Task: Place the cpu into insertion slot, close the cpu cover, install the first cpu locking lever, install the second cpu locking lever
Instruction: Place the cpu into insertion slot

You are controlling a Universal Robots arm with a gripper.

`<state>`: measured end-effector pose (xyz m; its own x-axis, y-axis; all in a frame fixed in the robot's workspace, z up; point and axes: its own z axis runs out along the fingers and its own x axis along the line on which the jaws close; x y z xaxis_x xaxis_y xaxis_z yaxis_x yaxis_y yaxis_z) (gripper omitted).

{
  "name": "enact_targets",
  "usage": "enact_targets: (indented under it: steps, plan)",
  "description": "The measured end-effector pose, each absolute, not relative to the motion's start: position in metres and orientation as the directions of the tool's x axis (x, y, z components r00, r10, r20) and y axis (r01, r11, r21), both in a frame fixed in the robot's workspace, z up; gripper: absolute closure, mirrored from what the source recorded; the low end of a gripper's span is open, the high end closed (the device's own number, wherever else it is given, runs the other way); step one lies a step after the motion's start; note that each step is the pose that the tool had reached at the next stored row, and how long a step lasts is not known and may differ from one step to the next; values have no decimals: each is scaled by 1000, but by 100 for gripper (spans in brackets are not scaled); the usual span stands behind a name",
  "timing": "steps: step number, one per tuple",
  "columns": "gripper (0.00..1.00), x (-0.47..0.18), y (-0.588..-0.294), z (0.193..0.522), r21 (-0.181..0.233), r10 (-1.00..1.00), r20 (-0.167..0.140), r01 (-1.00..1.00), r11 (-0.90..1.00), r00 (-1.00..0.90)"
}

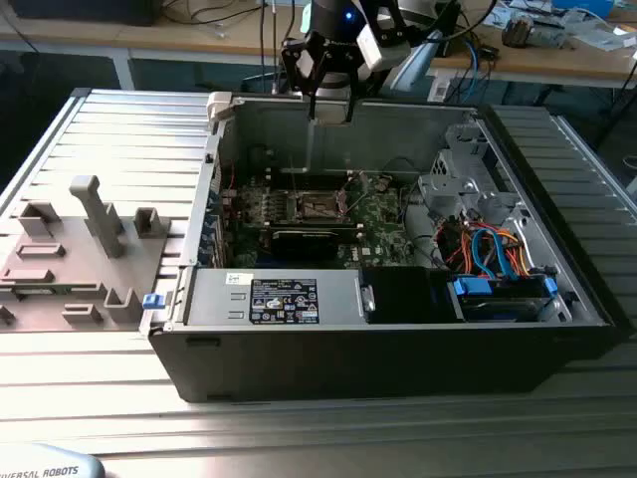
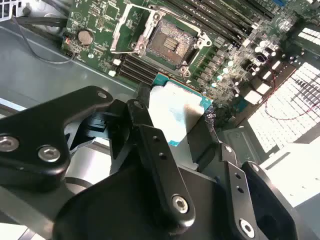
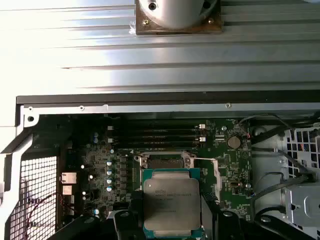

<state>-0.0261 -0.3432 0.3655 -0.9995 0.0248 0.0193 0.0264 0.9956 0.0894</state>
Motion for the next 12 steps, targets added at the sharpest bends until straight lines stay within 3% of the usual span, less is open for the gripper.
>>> enact_targets:
  steps: [12]
  plan:
    - [46,-33,-343,364,89,25,19,26,996,-1000]
